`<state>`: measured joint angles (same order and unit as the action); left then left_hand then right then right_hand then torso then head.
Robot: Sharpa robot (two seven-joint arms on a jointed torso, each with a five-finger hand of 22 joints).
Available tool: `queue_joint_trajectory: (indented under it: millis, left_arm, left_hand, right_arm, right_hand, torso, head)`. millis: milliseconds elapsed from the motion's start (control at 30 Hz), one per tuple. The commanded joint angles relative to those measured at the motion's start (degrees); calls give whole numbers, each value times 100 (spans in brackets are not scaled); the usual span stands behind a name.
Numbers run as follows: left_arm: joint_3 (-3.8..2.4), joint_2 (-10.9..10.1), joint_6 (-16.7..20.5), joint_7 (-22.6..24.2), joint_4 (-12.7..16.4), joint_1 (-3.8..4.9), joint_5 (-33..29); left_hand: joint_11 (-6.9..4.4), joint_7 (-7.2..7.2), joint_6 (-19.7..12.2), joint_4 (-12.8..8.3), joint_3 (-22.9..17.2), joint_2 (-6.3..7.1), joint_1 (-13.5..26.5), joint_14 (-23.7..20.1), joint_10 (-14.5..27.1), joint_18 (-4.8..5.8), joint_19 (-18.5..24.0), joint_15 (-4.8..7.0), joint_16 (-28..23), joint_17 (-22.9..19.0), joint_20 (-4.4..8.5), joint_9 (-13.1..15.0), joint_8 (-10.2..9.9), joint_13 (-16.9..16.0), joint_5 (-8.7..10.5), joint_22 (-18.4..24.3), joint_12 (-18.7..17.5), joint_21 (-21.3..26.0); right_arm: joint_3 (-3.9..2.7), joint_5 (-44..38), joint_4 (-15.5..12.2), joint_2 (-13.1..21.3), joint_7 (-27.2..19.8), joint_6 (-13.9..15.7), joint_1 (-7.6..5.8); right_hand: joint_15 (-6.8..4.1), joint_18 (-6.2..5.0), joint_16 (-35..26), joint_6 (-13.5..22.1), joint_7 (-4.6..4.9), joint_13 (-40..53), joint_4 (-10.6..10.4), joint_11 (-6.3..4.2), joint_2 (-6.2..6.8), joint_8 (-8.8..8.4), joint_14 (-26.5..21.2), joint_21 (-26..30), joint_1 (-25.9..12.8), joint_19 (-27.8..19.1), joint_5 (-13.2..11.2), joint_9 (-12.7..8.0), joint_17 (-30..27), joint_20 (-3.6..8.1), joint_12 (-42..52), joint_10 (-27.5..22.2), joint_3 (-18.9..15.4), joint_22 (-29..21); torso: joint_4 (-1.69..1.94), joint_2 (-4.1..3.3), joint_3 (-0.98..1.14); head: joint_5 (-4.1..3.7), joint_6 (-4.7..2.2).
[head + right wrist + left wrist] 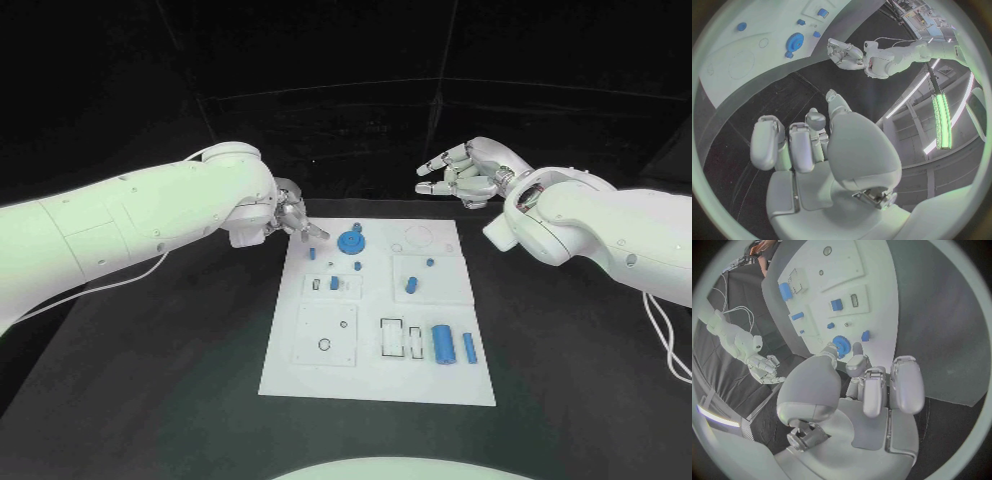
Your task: Assemble the parts on the task board
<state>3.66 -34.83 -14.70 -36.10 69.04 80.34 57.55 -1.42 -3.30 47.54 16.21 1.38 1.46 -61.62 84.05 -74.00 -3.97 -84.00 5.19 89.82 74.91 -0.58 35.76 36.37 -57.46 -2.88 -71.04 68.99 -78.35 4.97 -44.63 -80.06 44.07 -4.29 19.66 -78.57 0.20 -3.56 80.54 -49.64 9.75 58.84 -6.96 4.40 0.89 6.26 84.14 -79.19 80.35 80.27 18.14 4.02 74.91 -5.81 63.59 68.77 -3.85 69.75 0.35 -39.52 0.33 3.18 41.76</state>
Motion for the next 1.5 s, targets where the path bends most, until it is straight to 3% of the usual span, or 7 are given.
queue_joint_trajectory:
  millis: [33,200,300,567,733,1500]
  left_arm:
    - [-5,137,-389,1,-262,19,-28]
    - [3,388,-486,67,-719,0,-27]
    - [6,547,-549,114,-990,-41,-26]
    - [8,776,-642,186,-1354,-125,28]
    - [7,873,-669,216,-1548,-164,115]
    - [6,1055,-867,298,-1863,-311,162]
  left_hand:
    - [55,-17,-46,-1,61,-24,-84,595,12,21,-5,-47,18,1509,-50,-75,-88,11,21,1,2,25]
    - [78,-43,-23,-7,135,-89,-151,595,22,19,-5,-71,18,1509,-77,-166,-169,11,20,4,7,31]
    - [84,-49,-12,-10,157,-116,-176,595,29,19,-7,-77,18,1509,-84,-195,-193,17,20,-3,5,28]
    - [90,-54,15,-15,191,-151,-214,595,38,20,-10,-84,18,1509,-94,-236,-220,25,20,-13,3,24]
    - [91,-54,23,-16,198,-156,-220,595,39,20,-10,-85,18,1509,-96,-243,-224,26,20,-14,3,24]
    - [89,-48,125,-38,263,-257,-322,595,47,21,-14,-87,18,1509,-108,-322,-255,25,20,-37,11,13]
  right_arm:
    - [-4,20,-8,-15,-39,22,-13]
    - [-4,20,-9,-26,-43,19,-12]
    - [-4,20,-10,-37,-47,19,-12]
    - [-4,20,-11,-54,-60,22,-11]
    - [-4,20,-15,-59,-69,25,-11]
    - [-4,20,-18,-71,-83,61,-11]
  right_hand:
    - [-33,-69,-24,40,-4,-6,-9,11,-9,30,304,23,-63,10,30,-6,329,-6,-18,-26,-26,-4]
    - [-33,-69,-24,40,-4,-6,-9,11,-9,30,304,23,-63,10,30,-6,329,-6,-18,-26,-26,-4]
    - [-33,-69,-24,40,-4,-6,-9,11,-9,30,304,23,-63,10,30,-6,329,-6,-18,-26,-26,-4]
    - [-34,-70,-27,41,-5,-13,-10,11,-13,31,304,27,-60,9,50,-5,327,-6,-22,-29,-28,-9]
    - [-34,-71,-27,42,-5,-20,-10,10,-15,31,304,29,-59,7,54,-5,327,-6,-27,-33,-28,-13]
    - [-34,-73,-34,43,-5,-27,-12,10,-27,32,302,37,-56,2,65,-5,320,-6,-32,-36,-26,-25]
  torso:
    - [7,-5,4]
    - [6,-9,-12]
    - [-1,4,3]
    - [3,0,-2]
    - [13,5,13]
    - [11,10,2]
  head:
    - [10,-3]
    - [15,1]
    - [45,14]
    - [39,16]
    - [51,26]
    - [49,52]
